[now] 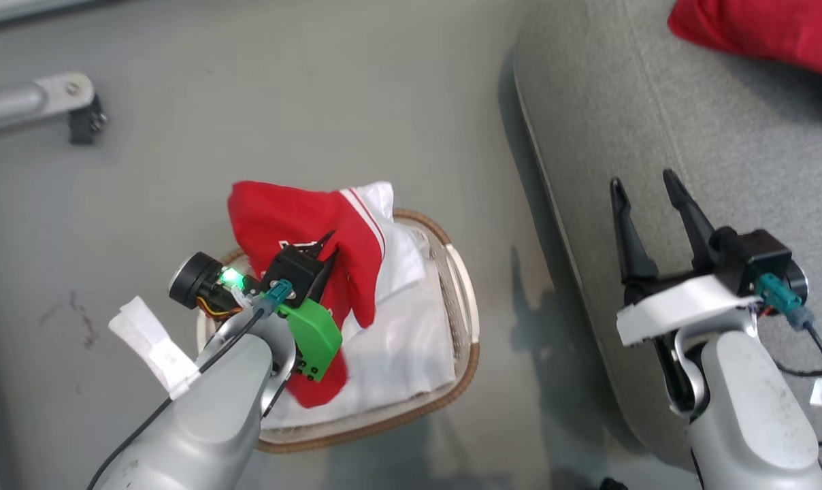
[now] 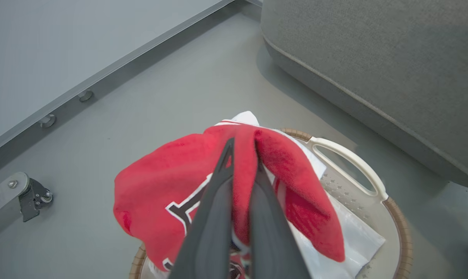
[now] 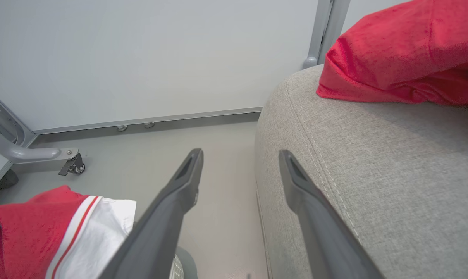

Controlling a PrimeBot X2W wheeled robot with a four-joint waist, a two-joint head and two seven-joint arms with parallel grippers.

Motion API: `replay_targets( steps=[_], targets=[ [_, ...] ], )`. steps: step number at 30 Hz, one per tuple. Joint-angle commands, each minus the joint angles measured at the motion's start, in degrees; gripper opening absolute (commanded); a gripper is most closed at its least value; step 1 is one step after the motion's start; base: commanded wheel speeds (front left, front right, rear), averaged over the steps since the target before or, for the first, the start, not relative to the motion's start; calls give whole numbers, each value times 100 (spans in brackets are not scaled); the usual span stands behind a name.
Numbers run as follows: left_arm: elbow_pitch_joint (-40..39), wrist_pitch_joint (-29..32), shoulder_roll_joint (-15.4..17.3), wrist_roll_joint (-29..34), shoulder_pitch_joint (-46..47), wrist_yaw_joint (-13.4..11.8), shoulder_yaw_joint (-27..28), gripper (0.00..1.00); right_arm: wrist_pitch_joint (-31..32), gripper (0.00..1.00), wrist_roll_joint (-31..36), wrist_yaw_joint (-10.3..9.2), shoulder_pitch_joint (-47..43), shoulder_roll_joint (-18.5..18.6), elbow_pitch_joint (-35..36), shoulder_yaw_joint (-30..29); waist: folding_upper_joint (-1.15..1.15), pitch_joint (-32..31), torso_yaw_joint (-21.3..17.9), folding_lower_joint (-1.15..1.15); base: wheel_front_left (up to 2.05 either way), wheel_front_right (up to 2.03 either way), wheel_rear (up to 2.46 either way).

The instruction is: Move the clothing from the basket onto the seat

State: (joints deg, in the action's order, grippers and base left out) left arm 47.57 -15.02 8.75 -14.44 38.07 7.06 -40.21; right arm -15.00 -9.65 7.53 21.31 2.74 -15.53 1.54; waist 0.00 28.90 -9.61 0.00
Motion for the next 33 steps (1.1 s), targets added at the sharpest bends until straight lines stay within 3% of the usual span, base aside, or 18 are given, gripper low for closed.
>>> replay_targets(
  steps=[1, 11, 18, 33],
  targets=[
    [-184, -21, 68, 49, -157, -13, 59, 0, -27, 100, 50, -8, -190, 26, -49, -38, 0, -908, 371, 0, 0, 0, 0],
    [-1345, -22, 238, 261, -366, 42, 130, 0, -28, 100, 153, -8, -856, 26, -247, -31, 0, -2152, 606, 0, 0, 0, 0],
    [-1688, -22, 373, 256, 54, 43, -25, 0, -27, 100, 91, -8, -1114, 26, -285, 211, 0, -2755, 651, 0, 0, 0, 0],
    [-1819, -3, 765, -146, 1487, 40, -348, 0, -28, 100, 21, -8, -1048, 25, -245, 774, 0, -2989, 618, 0, 0, 0, 0]
  ],
)
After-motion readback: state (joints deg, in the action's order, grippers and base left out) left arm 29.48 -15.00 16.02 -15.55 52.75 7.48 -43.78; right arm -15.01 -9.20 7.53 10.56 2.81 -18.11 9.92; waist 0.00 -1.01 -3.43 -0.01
